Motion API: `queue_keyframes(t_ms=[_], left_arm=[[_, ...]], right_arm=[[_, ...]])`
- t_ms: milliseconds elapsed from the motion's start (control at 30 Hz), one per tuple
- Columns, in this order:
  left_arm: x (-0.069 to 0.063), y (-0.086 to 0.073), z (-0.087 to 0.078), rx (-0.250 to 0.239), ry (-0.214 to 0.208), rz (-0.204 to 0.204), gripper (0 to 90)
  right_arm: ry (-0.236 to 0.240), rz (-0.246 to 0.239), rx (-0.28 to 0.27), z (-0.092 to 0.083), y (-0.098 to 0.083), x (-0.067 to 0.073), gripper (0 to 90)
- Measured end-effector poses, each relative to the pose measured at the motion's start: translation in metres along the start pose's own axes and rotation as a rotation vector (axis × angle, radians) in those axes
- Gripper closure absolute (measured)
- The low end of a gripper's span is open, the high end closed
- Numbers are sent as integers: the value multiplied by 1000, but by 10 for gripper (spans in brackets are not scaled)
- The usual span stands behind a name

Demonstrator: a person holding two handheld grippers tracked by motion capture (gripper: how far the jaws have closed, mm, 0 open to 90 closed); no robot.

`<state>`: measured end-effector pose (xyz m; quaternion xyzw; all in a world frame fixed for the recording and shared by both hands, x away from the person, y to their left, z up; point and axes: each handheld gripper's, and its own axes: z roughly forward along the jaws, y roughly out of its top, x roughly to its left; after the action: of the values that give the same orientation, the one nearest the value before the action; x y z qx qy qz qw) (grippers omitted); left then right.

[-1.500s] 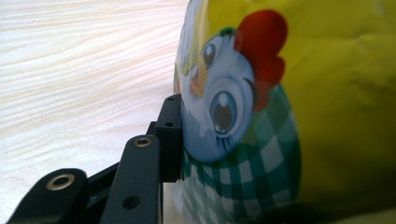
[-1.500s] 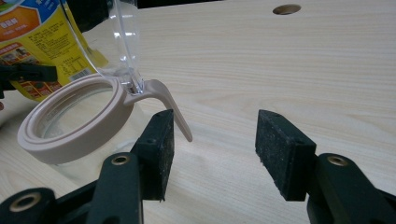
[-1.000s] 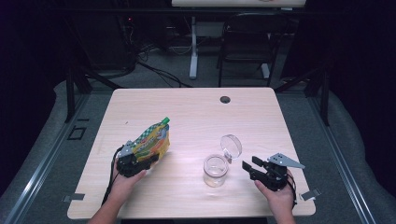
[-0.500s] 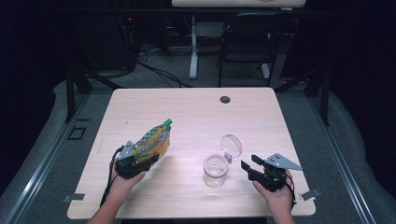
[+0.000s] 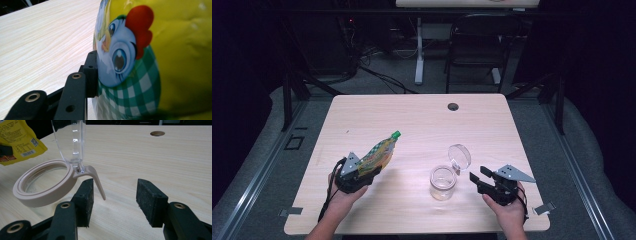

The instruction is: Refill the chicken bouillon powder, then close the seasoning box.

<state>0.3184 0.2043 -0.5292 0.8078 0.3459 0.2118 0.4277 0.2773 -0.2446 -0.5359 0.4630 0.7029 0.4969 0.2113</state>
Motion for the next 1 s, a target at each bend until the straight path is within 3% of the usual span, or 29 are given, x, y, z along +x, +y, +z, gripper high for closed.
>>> queue_keyframes(t_ms=[433, 600, 867, 1000], left_arm=[[-4, 2, -4, 16, 34, 52, 631], [-10, 4, -7, 34, 86, 120, 631], [-17, 4, -4, 45, 98, 163, 631], [-22, 5, -3, 62, 115, 208, 631]], right_arm=[[-2, 3, -13, -1, 1, 0, 478], [-5, 3, -21, -3, 1, 0, 481], [-7, -3, -23, -4, 2, 0, 486], [-13, -4, -31, -5, 2, 0, 491]])
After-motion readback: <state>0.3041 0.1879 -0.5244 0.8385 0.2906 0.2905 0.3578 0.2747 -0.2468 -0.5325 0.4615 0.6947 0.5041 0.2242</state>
